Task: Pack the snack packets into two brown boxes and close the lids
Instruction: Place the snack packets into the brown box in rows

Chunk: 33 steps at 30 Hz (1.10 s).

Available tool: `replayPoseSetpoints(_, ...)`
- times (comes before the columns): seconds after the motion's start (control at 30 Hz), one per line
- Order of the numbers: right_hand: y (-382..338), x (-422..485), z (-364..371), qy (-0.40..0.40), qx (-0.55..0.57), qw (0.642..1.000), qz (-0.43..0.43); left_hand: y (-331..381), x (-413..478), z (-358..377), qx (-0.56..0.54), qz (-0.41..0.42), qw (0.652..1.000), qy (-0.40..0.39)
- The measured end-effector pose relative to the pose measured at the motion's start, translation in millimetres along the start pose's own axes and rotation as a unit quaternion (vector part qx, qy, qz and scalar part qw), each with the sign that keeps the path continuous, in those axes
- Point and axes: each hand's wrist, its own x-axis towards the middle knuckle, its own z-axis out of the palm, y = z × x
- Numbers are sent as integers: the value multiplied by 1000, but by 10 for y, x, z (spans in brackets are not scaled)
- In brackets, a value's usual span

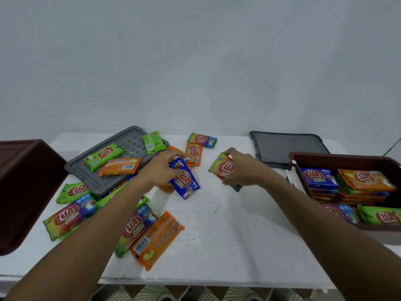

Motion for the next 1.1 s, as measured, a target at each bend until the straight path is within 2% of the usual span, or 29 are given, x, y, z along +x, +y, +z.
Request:
replayPoseSetpoints(0.13, 108, -227, -450, 30, 1, 999, -43, 267, 18, 190, -14, -6, 1000, -20)
replayPoseSetpoints(0.3, 703, -650, -977, 87, 73, 993, -33, 762, 82, 632, -129, -31, 991, -28)
replayPoseSetpoints(0.4, 1270, -900, -1193, 74, 88, 993, 8, 1150, 128, 1028, -148, -16, 988, -39)
replayPoseSetpoints(0.57, 2122, -1205, -1366, 31, 69, 997, 30, 1738, 120, 1791, -107, 34, 993, -31)
replayPoseSetpoints(0.73, 2755, -1464, -1429, -53, -14, 998, 18, 2100, 95, 2464, 59, 118, 985, -115)
replayPoseSetpoints(0.8, 2943, -1523, -1355, -101, -94, 990, 5, 2137, 94, 2681, 179, 166, 956, -161)
replayPoseSetpoints(0.87, 3147, -1531, -1250, -121, -155, 980, -13, 2143, 85, 2890, 330, 191, 904, -191)
replayPoseSetpoints(0.93, 3223, -1506, -1184, -108, -164, 980, -33, 2124, 48, 3003, 459, 190, 850, -175)
replayPoseSetpoints(0.97, 3246, -1503, -1176, -101, -167, 980, -46, 2110, 36, 3048, 490, 190, 836, -157)
replayPoseSetpoints(1.1, 3335, -1523, -1123, -33, -188, 978, -81, 2016, 16, 3118, 519, 228, 816, -112)
